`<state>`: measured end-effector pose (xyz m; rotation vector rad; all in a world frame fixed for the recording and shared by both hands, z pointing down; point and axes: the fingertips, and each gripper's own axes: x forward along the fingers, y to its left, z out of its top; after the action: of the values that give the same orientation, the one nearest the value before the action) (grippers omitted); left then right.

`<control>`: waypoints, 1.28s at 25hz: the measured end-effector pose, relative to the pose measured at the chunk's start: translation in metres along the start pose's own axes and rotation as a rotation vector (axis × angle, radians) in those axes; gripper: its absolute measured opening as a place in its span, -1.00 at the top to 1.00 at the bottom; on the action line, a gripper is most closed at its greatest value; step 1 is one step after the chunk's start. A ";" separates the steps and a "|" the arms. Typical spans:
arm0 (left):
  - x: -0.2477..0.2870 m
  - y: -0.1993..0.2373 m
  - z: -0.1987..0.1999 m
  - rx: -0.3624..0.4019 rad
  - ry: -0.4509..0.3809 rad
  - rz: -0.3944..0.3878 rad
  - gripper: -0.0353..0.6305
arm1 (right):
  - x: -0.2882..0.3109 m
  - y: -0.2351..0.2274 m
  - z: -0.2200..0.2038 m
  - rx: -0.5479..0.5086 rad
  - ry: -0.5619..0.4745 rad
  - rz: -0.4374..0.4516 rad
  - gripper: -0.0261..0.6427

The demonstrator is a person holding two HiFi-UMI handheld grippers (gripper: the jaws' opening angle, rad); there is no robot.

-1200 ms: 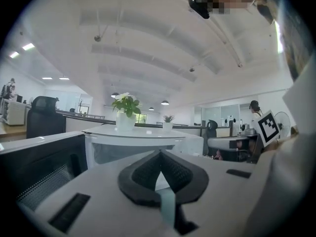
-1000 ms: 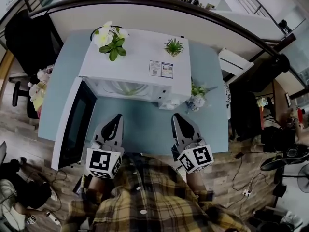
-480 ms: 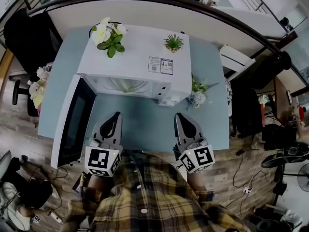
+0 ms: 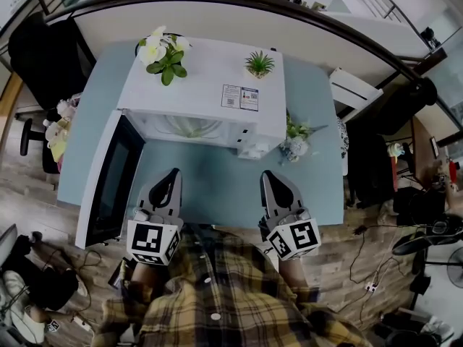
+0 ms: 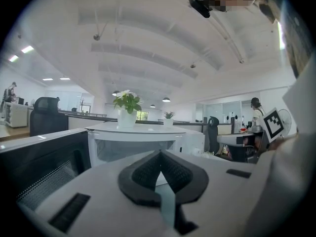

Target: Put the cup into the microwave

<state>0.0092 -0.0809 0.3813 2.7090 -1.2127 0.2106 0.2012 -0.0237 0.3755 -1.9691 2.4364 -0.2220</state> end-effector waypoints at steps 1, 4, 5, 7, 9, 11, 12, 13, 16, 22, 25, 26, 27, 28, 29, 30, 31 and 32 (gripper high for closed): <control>0.000 0.000 0.000 0.001 -0.001 0.001 0.92 | 0.000 0.000 0.000 0.001 -0.002 -0.001 0.92; -0.002 0.000 0.001 0.002 -0.002 0.002 0.92 | -0.001 0.001 0.002 0.002 -0.004 -0.004 0.92; -0.002 0.000 0.001 0.002 -0.002 0.002 0.92 | -0.001 0.001 0.002 0.001 -0.003 -0.004 0.92; -0.003 0.000 0.000 0.001 -0.004 0.003 0.92 | -0.001 0.003 0.001 -0.001 0.003 -0.001 0.92; -0.003 0.001 0.000 -0.002 -0.006 0.003 0.92 | -0.001 0.005 0.000 -0.004 0.007 0.006 0.92; -0.004 0.001 0.000 -0.005 -0.006 0.003 0.92 | -0.001 0.006 0.000 -0.005 0.010 0.009 0.92; -0.004 0.001 0.000 -0.006 -0.006 0.004 0.92 | 0.000 0.007 0.000 -0.005 0.011 0.010 0.92; -0.005 0.002 0.000 -0.006 -0.005 0.004 0.92 | 0.000 0.007 0.000 -0.004 0.012 0.009 0.92; -0.005 0.003 -0.001 -0.007 -0.005 0.008 0.92 | 0.000 0.006 0.000 -0.003 0.013 0.007 0.92; -0.005 0.005 -0.002 -0.011 -0.003 0.014 0.92 | 0.002 0.004 -0.002 -0.003 0.018 0.002 0.92; -0.004 0.003 -0.002 -0.011 -0.002 0.010 0.92 | 0.000 0.003 -0.003 -0.001 0.021 0.000 0.92; -0.003 0.003 -0.001 -0.010 -0.002 0.009 0.92 | 0.000 0.002 -0.003 0.000 0.021 -0.002 0.92; -0.003 0.002 -0.001 -0.010 -0.002 0.008 0.92 | 0.000 0.002 -0.003 -0.001 0.020 -0.002 0.92; -0.003 0.002 -0.001 -0.011 -0.003 0.007 0.92 | 0.000 0.001 -0.002 -0.001 0.019 -0.003 0.92; -0.003 0.001 -0.001 -0.011 -0.003 0.007 0.92 | -0.001 0.001 -0.002 -0.001 0.019 -0.003 0.92; -0.003 0.001 -0.001 -0.012 -0.004 0.007 0.92 | -0.001 0.000 -0.002 -0.002 0.018 -0.002 0.92; -0.003 0.001 0.000 -0.012 -0.005 0.007 0.92 | -0.001 0.000 -0.001 -0.002 0.018 -0.002 0.92; -0.002 0.000 0.000 -0.012 -0.006 0.008 0.92 | -0.001 -0.001 -0.001 -0.002 0.018 -0.002 0.92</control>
<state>0.0073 -0.0794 0.3809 2.6966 -1.2222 0.1960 0.2020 -0.0226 0.3763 -1.9782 2.4464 -0.2384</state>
